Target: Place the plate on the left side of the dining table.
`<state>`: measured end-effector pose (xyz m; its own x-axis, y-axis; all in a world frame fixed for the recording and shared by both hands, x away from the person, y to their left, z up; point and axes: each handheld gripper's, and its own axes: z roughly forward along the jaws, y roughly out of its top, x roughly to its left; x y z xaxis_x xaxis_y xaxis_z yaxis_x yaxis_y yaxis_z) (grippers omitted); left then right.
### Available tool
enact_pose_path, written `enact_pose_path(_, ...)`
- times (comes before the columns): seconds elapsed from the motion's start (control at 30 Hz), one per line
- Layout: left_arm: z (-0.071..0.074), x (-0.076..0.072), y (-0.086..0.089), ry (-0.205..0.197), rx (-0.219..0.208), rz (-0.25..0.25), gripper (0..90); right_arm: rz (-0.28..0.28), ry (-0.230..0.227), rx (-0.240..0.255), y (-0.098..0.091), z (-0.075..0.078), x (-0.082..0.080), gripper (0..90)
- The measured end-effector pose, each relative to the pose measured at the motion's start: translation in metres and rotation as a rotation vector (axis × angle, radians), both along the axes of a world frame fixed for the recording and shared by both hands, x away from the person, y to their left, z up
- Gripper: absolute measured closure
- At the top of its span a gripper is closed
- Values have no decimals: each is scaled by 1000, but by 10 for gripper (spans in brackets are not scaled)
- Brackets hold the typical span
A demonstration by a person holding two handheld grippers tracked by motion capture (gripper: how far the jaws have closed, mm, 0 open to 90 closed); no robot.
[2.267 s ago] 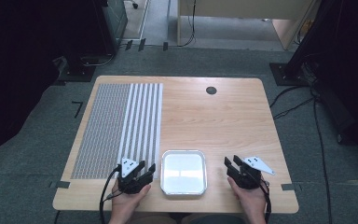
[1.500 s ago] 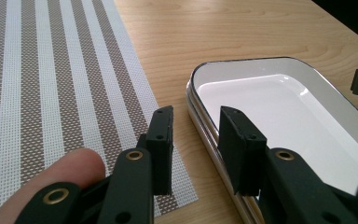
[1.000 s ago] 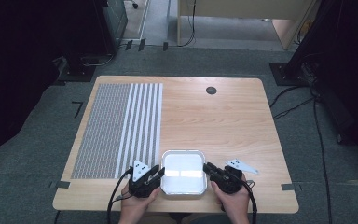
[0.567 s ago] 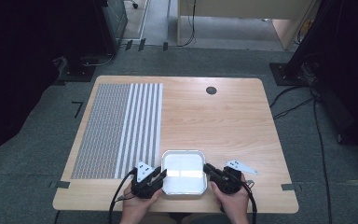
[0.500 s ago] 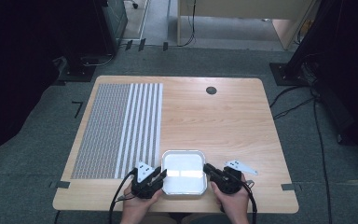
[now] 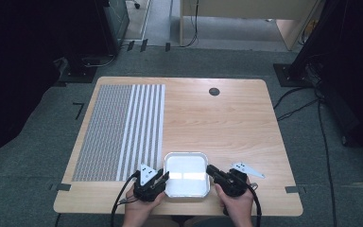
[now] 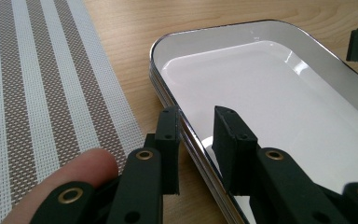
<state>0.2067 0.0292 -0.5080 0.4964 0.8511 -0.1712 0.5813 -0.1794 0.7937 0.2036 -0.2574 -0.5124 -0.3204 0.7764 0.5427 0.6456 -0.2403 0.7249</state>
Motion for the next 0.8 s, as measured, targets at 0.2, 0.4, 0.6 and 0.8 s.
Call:
enact_pose_path(0.2, 0, 1, 2, 0, -7, -2, 718, -2, -31, -56, 10, 1, -5, 815)
enact_pose_path(0.4, 0, 1, 3, -1, -9, 1, 717, -64, 18, -17, -1, -4, 1, 794)
enact_pose_path(0.6, 0, 1, 1, -1, -3, -5, 717, -38, 59, 16, -2, -9, 5, 798)
enact_pose_path(0.8, 0, 1, 1, -1, 1, -2, 720, -30, 111, 113, -10, -12, 8, 802)
